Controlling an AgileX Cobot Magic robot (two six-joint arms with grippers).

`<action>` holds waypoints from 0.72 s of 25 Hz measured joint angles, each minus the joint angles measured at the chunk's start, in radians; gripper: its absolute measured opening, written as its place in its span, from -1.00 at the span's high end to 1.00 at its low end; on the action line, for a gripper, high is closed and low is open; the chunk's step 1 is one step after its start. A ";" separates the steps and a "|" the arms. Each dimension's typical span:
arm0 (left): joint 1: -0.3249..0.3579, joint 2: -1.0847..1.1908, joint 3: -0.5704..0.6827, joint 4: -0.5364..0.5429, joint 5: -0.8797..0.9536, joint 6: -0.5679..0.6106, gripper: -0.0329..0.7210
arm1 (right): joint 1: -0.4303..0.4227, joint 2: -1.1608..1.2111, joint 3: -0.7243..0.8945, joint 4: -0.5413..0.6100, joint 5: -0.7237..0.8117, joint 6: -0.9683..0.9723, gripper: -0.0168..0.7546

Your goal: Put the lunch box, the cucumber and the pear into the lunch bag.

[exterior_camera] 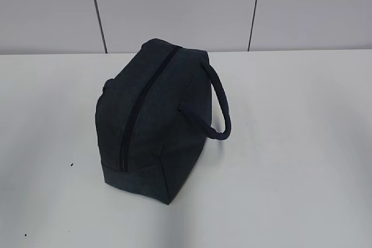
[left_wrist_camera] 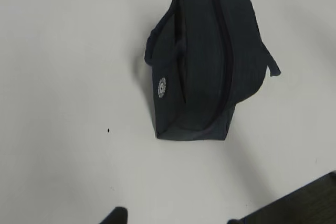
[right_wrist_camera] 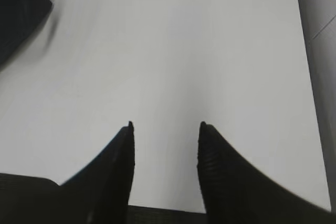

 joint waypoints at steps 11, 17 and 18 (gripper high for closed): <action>0.000 -0.438 0.237 0.045 0.007 0.000 -0.02 | 0.000 -0.458 0.286 0.075 0.005 0.005 0.11; -0.001 -0.589 0.321 0.069 0.003 -0.003 -0.01 | 0.000 -0.552 0.371 0.086 0.006 0.007 0.11; -0.001 -0.606 0.335 0.074 -0.004 -0.003 0.00 | 0.000 -0.552 0.382 0.086 0.006 0.007 0.11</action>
